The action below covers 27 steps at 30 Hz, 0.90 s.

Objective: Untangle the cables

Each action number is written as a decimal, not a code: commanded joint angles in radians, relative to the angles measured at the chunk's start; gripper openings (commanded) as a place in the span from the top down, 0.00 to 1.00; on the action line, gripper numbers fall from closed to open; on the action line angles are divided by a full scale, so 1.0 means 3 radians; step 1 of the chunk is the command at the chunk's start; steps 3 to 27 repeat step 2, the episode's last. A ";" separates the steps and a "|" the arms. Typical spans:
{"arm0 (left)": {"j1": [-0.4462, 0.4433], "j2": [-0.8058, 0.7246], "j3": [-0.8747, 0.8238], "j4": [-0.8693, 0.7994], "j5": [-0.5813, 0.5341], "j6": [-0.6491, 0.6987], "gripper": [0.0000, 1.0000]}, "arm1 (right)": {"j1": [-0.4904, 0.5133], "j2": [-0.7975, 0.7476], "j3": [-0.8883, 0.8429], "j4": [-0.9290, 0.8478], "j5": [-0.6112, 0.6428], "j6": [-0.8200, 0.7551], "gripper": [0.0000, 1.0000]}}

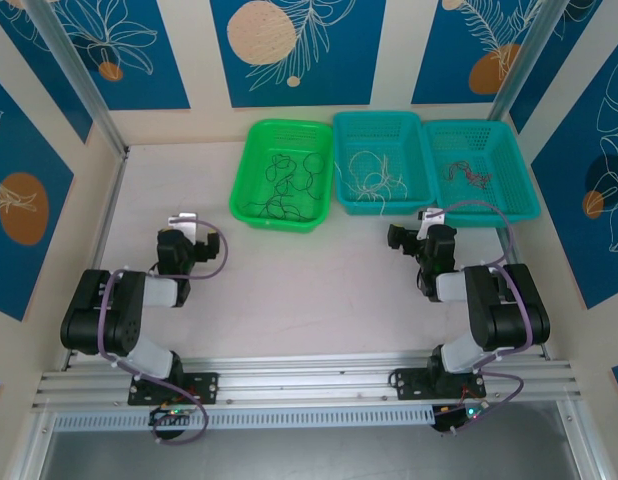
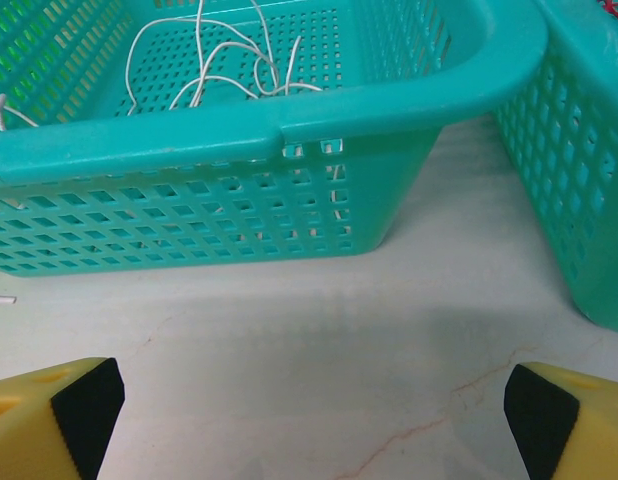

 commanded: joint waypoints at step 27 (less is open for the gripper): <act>0.0001 -0.0022 -0.0001 0.0129 0.0088 -0.0023 0.00 | 0.0006 -0.0020 0.0052 0.0165 0.0075 -0.0093 0.01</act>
